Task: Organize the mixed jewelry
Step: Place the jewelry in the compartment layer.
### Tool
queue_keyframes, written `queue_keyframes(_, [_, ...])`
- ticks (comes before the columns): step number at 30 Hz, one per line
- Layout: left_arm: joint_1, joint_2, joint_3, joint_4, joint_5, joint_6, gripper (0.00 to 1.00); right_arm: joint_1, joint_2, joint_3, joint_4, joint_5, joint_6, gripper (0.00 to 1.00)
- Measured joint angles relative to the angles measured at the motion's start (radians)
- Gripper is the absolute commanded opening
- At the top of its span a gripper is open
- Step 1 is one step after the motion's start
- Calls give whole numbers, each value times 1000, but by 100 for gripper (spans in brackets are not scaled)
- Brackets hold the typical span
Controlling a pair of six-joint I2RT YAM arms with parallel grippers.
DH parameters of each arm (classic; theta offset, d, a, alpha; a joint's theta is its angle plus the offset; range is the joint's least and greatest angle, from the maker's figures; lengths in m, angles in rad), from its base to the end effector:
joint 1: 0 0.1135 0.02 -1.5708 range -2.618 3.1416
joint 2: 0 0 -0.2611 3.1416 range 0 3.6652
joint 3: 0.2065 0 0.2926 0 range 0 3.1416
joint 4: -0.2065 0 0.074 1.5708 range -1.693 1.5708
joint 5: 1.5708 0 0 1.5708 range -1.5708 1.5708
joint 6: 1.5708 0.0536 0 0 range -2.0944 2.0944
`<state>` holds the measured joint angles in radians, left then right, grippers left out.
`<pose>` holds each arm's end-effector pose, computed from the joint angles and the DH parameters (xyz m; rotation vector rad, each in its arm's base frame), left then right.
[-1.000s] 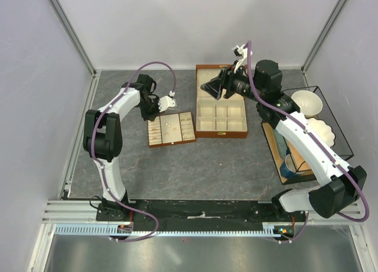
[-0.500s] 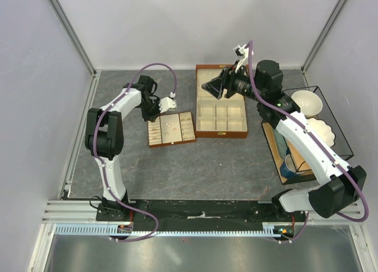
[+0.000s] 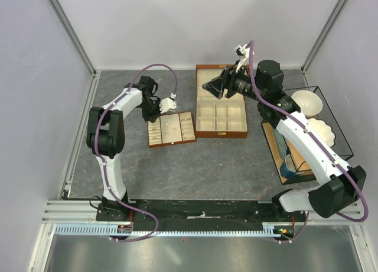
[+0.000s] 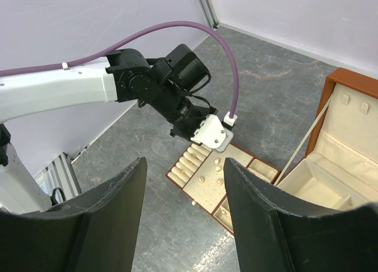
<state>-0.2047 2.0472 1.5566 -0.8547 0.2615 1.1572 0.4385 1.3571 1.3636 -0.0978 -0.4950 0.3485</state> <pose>0.4365 -0.1048 0.1409 1.8060 2.1623 -0.1830 0.3253 0.1807 0.4195 -0.4699 1.6871 0.9954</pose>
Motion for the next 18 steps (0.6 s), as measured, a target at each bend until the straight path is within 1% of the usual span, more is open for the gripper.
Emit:
queue_keyframes(4, [-2,5,6,-5,0,0,2,-3,0,0,0,-2,1,63])
queue_keyframes(8, [-6,8,6,-5,-8,0,9,-3,0,0,3,-2,3,62])
queue_keyframes(16, [-11,20,21,-12,-26,0,18,-3,0,0,9,-2,4,62])
queue_keyframes(18, [-12,20,21,-12,-26,0,22,-3,0,0,9,-2,4,62])
